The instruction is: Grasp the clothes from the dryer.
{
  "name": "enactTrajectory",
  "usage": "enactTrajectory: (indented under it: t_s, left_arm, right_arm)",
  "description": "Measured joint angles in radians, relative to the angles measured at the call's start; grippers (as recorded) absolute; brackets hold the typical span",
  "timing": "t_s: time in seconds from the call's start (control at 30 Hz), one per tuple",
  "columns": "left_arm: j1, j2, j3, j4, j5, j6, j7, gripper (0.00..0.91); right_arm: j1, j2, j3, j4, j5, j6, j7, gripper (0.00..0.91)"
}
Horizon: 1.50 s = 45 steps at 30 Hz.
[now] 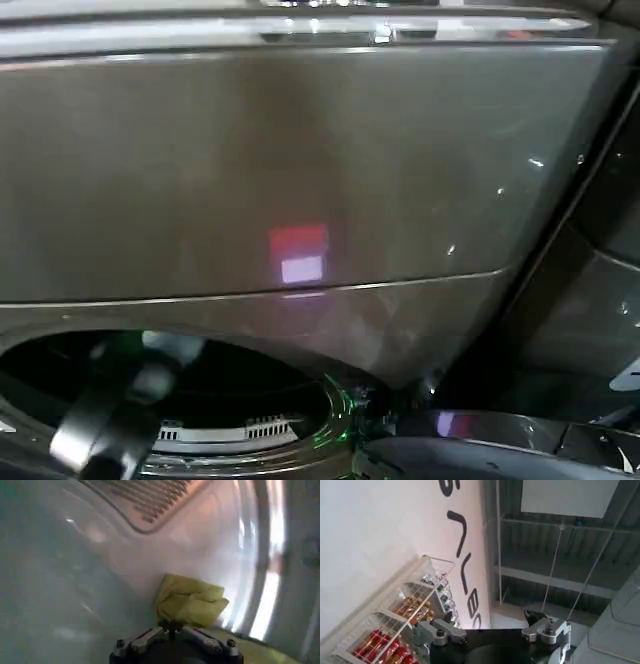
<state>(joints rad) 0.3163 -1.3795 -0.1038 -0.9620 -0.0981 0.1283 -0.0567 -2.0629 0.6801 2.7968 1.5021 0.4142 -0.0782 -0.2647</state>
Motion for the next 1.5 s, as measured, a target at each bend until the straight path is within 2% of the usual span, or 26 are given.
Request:
enactTrajectory:
  t_s: [0.3,0.8,1.5]
  left_arm:
    - [0.169,-0.03,-0.098,-0.222,-0.054,-0.009,-0.214,0.0]
    - [0.435,-0.028,-0.189,-0.519,-0.07,0.044,-0.345,0.0]
    - [0.528,-0.049,-0.22,-0.658,-0.019,0.024,-0.367,0.0]
  right_arm:
    - [-0.025,0.0,0.035,-0.012,0.0,-0.011,0.018,0.907]
    - [-0.035,0.007,0.058,-0.006,-0.013,-0.025,0.021,0.907]
    - [-0.061,0.0,0.091,-0.01,0.007,-0.01,0.023,0.907]
